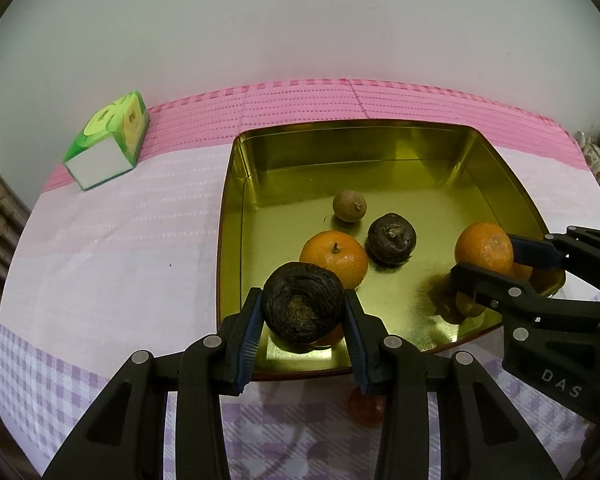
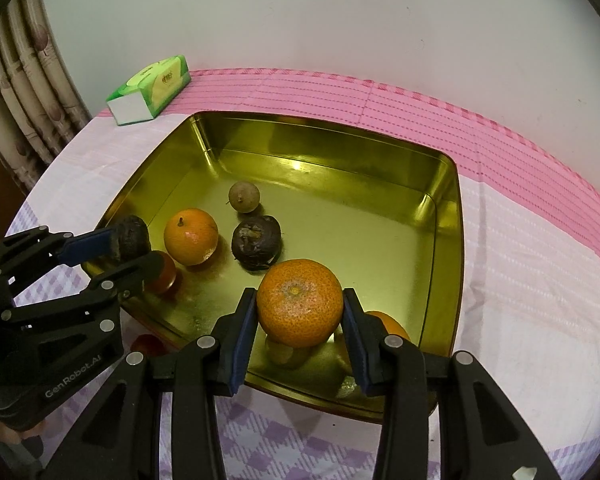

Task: Organize fruits
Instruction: 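Lower the dark fruit and the orange into the tin and open both grippers, then move the right gripper to the dark round fruit on the cloth and grasp it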

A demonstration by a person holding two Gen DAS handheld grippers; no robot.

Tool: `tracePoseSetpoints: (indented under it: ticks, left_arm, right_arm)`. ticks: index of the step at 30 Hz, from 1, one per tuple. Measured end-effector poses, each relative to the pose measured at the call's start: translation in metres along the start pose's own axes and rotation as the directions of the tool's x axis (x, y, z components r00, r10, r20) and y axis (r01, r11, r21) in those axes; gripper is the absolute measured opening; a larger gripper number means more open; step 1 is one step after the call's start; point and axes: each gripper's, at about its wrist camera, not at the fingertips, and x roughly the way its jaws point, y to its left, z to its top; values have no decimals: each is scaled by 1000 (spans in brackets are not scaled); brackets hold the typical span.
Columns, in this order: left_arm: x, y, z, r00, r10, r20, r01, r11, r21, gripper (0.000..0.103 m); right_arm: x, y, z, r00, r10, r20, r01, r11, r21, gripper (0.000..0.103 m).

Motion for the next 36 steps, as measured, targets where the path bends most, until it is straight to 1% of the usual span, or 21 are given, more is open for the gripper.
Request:
tracePoseSetpoints:
  ticks: [6,10,14,17,22,25,28,33,36]
  left_arm:
    - [0,-1,0,1000,-2,-4,2,1000,1,41]
    - [0,-1,1,1000,-2,-5,2,1000,1,41]
    - [-3,-2,0,1000,-9,2,9,1000,9,41]
    - [-8,-5,-2,1000,-7,9,7,1000,14,44]
    - [-27,-6,-10,999,-7,36,7,1000,21,44]
    - [-41,-5,-18,999,-6,52,5,1000,21,44]
    - [-54,-2,-35,999,-11,52,10,1000,18,44]
    - [-65,0,-72,1000,-6,17,5,1000,27,44]
    - [-67,6,-93,1000,6,-7,-6,1000,9,44]
  right_arm:
    - [-2,-1,-1,1000,1,10,-1,1000,7,40]
    - [-7,-1,-1,1000,4,20,-4,1000,8,43]
    - [-13,-1,-1,1000,2,31,-2,1000,10,44]
    - [-21,-1,-3,999,1,39,-1,1000,13,44]
    - [-42,1,-13,999,8,52,-9,1000,10,44]
    - [-56,5,-27,998,20,52,-21,1000,8,44]
    - [-69,14,-48,998,39,41,-39,999,-3,44]
    - [-80,28,-85,997,74,3,-74,997,-8,44]
    - [-84,37,-107,995,95,-24,-95,995,-10,45]
